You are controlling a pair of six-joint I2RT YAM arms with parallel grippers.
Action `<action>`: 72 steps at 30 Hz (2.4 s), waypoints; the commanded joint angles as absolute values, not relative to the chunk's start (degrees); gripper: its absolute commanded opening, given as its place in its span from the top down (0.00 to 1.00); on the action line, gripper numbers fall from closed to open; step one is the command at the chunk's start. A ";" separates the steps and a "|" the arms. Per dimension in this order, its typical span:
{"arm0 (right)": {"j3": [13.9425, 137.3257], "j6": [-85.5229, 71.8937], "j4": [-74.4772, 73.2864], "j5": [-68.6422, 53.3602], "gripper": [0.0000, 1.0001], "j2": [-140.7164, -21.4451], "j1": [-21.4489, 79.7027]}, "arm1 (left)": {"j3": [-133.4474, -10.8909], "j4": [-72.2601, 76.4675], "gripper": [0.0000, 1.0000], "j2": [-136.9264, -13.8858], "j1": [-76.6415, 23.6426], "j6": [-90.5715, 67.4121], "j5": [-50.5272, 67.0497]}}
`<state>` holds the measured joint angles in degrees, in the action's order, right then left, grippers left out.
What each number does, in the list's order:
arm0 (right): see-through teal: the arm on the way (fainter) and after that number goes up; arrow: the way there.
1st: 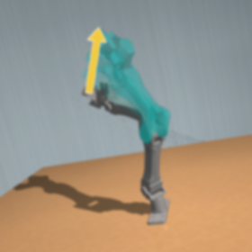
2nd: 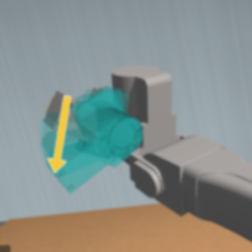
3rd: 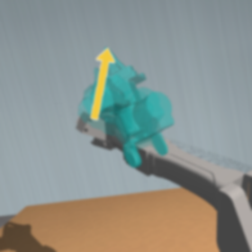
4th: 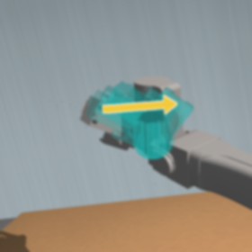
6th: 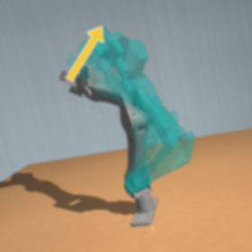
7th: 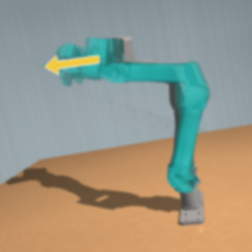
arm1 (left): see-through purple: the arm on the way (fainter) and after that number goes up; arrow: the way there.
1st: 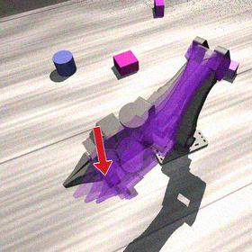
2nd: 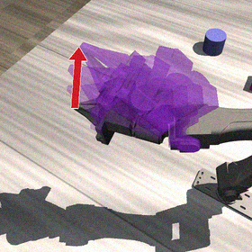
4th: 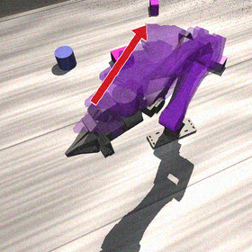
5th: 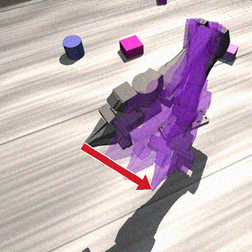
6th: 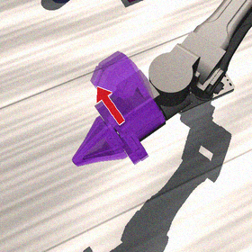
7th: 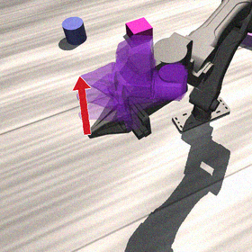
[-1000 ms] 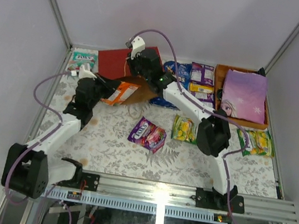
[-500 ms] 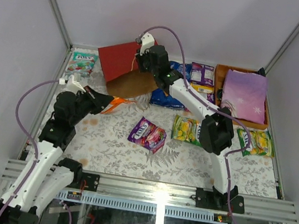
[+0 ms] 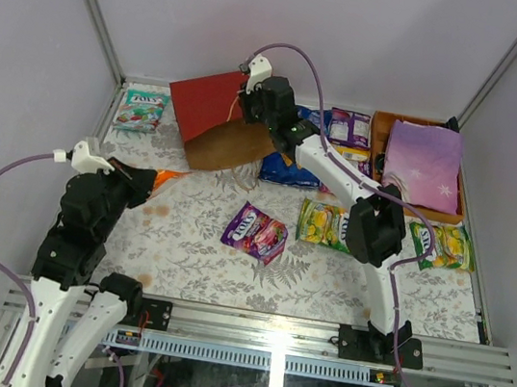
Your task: Take the snacks out of the paper bag
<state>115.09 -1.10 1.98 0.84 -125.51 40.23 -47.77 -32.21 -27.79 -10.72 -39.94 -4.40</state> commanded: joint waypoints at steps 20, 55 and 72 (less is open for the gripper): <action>114.36 -3.60 2.68 -0.88 1.00 -123.05 39.02 | -35.78 -2.98 1.00 -51.25 16.03 -50.84 9.22; 117.15 -10.41 0.36 -5.90 1.00 -126.73 39.02 | -27.48 9.28 1.00 -70.07 12.57 -59.25 -16.78; 115.57 -9.22 0.18 -5.93 1.00 -125.96 39.00 | -38.88 14.87 1.00 -94.88 3.77 -53.96 -10.95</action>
<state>114.37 -9.58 -1.48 -5.26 -126.72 39.35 -34.61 10.90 -90.65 3.68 -57.54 -13.85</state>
